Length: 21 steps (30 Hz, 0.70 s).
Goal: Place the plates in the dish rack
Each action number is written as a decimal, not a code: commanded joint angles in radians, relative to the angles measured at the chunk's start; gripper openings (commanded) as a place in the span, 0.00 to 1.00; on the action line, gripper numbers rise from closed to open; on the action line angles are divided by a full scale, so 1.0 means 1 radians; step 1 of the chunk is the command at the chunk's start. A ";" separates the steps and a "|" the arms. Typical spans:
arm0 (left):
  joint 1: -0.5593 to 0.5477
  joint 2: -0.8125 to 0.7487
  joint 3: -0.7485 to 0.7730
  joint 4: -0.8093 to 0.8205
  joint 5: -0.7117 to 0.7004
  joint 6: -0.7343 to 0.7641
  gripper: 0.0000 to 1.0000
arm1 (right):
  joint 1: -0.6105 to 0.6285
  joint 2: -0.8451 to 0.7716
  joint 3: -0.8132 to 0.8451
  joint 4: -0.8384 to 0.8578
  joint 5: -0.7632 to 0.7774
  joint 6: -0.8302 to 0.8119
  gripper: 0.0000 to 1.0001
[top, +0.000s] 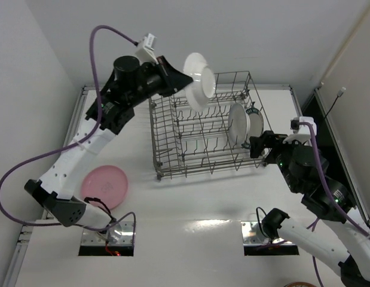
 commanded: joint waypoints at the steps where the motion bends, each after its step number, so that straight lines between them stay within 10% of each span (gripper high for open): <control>1: -0.085 -0.007 -0.016 0.209 -0.001 -0.029 0.00 | -0.003 -0.018 0.015 0.014 0.034 0.022 0.85; 21: -0.308 0.274 -0.102 0.312 -0.322 -0.178 0.00 | -0.003 -0.125 0.006 -0.008 0.114 0.042 0.87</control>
